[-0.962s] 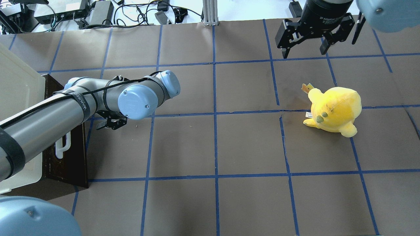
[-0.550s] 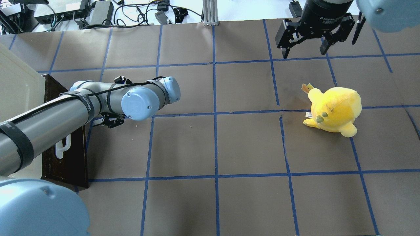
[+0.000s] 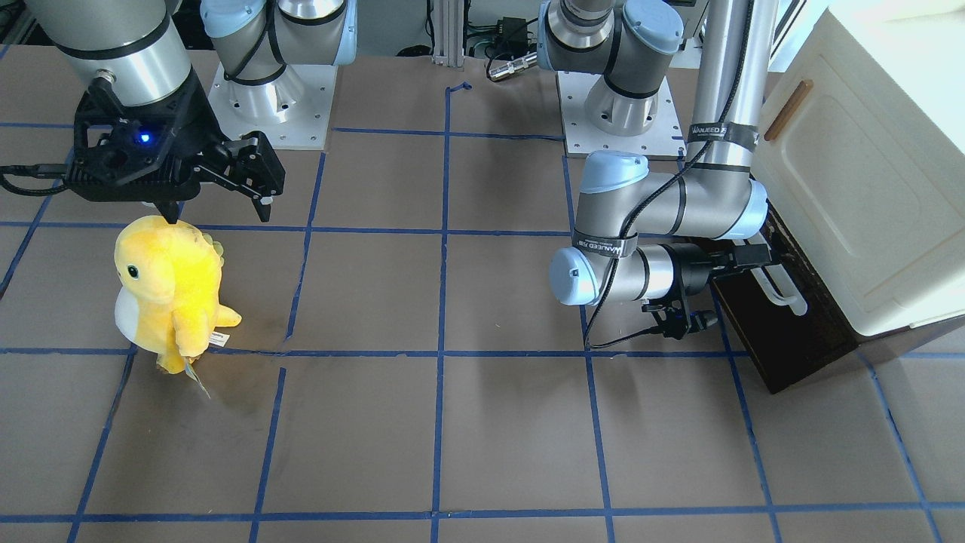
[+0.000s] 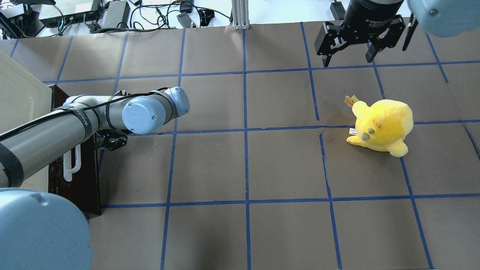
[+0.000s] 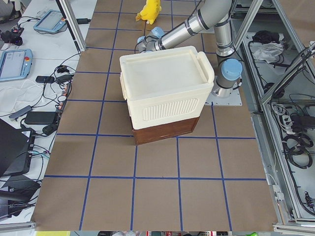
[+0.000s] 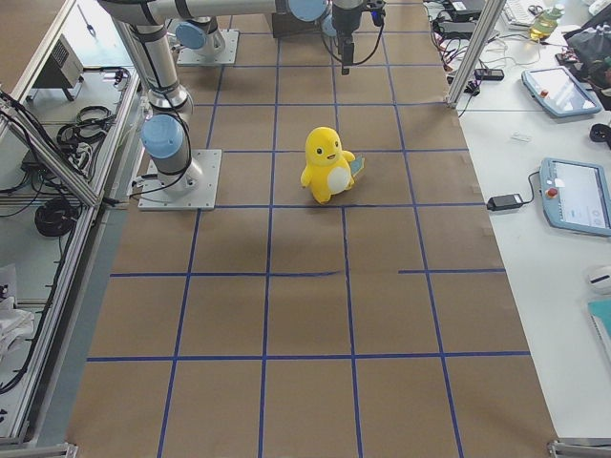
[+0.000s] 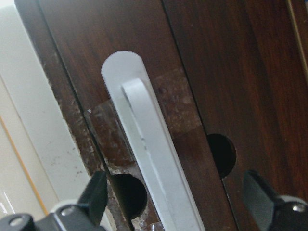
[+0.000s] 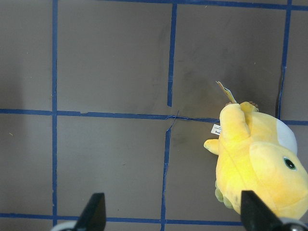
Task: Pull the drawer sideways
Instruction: 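Lower the left gripper around the white drawer handle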
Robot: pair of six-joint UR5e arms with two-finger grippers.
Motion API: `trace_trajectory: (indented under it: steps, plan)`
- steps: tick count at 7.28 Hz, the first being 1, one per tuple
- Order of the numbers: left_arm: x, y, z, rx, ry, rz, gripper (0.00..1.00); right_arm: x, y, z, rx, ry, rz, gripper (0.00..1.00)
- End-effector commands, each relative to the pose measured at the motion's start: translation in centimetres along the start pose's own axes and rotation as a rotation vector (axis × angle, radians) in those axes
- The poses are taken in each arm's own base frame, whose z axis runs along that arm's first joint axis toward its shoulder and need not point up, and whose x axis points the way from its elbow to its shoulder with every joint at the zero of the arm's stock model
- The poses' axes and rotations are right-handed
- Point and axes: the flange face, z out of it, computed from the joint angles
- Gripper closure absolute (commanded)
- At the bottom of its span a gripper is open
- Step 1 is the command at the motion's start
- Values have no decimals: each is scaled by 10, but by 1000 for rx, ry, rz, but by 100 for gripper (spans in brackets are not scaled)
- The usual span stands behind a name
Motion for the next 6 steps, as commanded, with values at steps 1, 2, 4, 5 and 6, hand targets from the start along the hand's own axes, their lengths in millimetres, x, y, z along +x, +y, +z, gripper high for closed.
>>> trace_trajectory:
  steps: [1, 2, 4, 5, 6]
  plan:
    - [1, -3, 2, 3, -10, 5, 0, 0, 0, 0, 0, 0, 0, 0]
    - [-2, -4, 2, 22, -38, 5, 2, 0, 0, 0, 0, 0, 0, 0]
    - [-6, -4, 0, 25, -36, -8, 19, 0, 0, 0, 0, 0, 0, 0]
    - [-6, -3, 1, 26, -36, -11, 22, 0, 0, 0, 0, 0, 0, 0]
    - [-6, -4, 0, 25, -34, -14, 26, 0, 0, 0, 0, 0, 0, 0]
